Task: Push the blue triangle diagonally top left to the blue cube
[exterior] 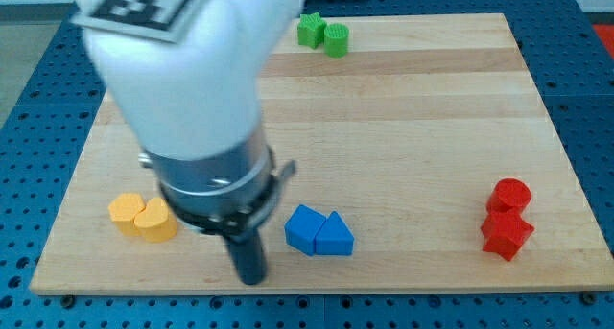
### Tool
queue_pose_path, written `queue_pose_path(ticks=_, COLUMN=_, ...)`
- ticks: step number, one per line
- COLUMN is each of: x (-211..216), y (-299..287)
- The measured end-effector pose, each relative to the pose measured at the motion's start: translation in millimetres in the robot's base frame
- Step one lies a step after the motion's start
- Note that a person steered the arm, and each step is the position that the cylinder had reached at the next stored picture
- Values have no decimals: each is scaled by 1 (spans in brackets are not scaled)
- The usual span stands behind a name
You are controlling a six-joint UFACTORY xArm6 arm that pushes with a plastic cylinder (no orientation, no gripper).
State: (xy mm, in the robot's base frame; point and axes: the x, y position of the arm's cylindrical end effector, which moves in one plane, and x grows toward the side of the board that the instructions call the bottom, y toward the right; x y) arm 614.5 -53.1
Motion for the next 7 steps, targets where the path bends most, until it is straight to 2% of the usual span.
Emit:
queue_pose_path(ticks=1, x=0, y=58)
queue_pose_path(ticks=2, x=-8, y=85)
queue_pose_path(ticks=5, x=-43, y=83)
queue_pose_path(ticks=7, x=-86, y=76)
